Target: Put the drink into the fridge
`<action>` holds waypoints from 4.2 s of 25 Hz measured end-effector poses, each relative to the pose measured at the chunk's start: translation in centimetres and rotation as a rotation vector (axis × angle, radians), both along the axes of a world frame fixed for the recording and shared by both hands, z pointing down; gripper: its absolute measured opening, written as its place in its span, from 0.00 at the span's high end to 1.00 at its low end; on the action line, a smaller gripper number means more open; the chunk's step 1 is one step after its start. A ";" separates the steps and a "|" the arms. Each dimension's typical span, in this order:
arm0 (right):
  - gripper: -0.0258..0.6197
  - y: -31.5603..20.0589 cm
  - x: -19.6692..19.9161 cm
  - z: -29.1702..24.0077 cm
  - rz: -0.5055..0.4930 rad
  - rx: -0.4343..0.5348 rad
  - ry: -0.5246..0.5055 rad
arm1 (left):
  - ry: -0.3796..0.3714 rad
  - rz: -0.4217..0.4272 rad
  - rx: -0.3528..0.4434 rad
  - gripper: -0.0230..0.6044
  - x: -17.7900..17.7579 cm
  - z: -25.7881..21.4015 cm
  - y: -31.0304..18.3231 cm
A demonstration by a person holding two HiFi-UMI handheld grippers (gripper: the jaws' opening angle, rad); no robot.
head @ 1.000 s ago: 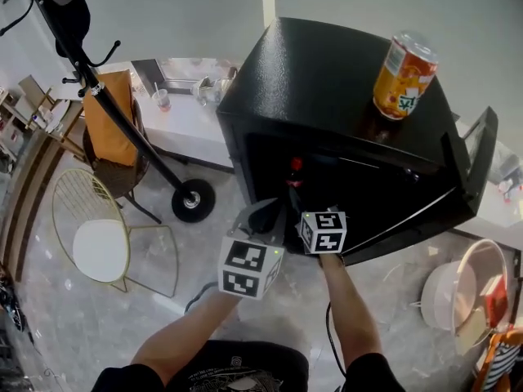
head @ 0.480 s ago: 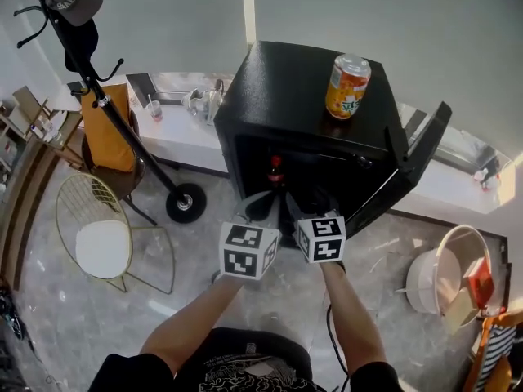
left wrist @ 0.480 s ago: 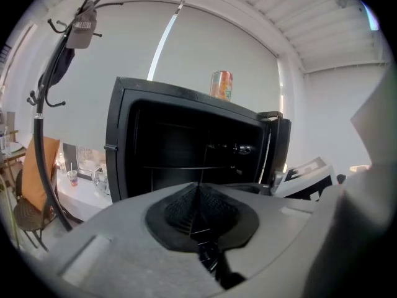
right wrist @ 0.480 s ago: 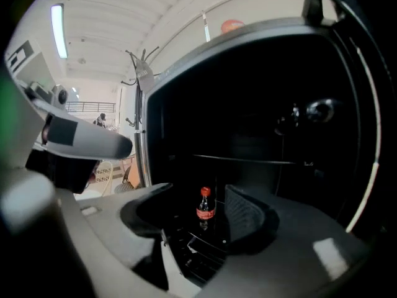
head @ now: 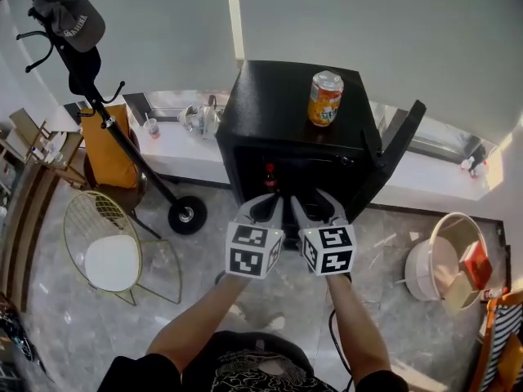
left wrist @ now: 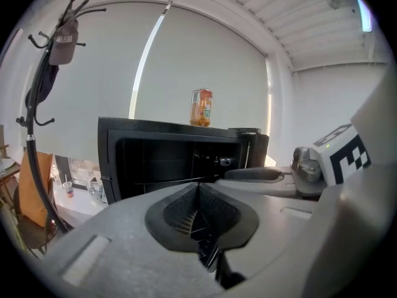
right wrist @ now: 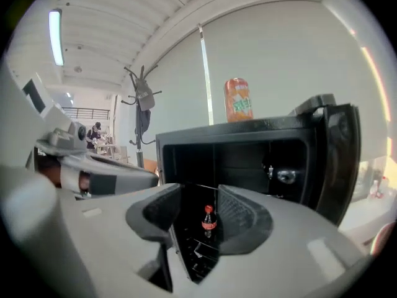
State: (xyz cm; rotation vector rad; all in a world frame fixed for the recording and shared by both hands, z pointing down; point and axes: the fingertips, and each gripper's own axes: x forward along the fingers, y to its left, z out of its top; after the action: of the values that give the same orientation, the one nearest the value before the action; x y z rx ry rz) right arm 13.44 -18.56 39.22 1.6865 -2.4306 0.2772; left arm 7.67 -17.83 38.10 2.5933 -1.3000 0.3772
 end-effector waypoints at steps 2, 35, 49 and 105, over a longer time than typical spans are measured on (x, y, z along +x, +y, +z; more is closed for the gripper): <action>0.68 0.7 -0.2 -1.4 0.016 0.008 -0.011 | -0.009 0.020 0.000 0.96 -0.1 -0.5 0.4; 0.69 -2.4 -0.1 -14.3 0.313 0.113 0.101 | 0.082 0.358 0.063 0.96 -0.2 -11.0 -2.9; 0.63 -8.5 4.0 -16.5 0.254 0.113 0.075 | 0.079 0.251 0.118 0.96 3.0 -13.2 -7.2; 0.45 -9.8 1.8 -16.6 0.034 0.097 0.021 | 0.042 -0.024 0.098 0.96 0.4 -11.7 -5.3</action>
State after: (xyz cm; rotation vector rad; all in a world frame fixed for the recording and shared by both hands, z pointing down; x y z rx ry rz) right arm 15.25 -28.37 22.58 1.7616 -2.4395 0.1475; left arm 8.10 -23.14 26.39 2.6480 -1.3668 0.2601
